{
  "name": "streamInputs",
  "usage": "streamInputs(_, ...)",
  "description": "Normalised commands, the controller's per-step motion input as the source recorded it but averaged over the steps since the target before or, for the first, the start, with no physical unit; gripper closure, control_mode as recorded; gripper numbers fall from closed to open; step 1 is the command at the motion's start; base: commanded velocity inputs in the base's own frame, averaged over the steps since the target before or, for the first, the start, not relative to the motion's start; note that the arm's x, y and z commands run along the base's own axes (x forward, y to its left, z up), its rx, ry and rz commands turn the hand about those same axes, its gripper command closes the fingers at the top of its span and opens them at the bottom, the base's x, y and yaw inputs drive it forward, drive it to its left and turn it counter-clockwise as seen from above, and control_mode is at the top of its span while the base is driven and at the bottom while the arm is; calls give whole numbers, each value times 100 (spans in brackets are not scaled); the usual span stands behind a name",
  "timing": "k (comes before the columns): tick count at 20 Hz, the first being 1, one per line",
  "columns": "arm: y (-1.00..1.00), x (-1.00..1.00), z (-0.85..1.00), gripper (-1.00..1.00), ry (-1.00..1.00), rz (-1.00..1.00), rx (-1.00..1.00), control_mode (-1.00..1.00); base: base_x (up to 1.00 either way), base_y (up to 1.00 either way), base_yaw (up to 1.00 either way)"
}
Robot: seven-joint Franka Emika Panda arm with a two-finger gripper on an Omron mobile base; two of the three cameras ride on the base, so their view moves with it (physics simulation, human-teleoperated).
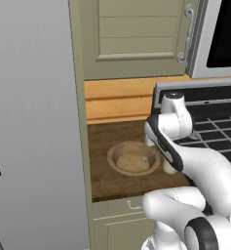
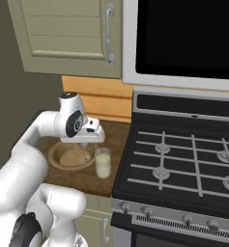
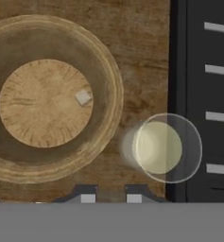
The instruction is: Grab a lemon wedge from the fridge and one ice cube from the ice bowl, and put them in the glass of lemonade.
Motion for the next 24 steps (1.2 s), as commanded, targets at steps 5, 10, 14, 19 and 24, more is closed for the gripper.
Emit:
streamInputs(5, -44, 7, 0, 100, 0, -1, 0, -100, 0, 0, 0)
streamInputs(10, -10, 19, -11, 100, 3, -2, 0, -100, 0, 0, 0)
streamInputs(14, -22, 18, -25, 100, 0, 0, 0, -100, 0, 0, 0)
streamInputs(19, -22, 3, -6, 100, 0, -1, 4, -100, 0, 0, 0)
streamInputs(24, -1, 4, -3, 100, 0, -1, 2, -100, 0, 0, 0)
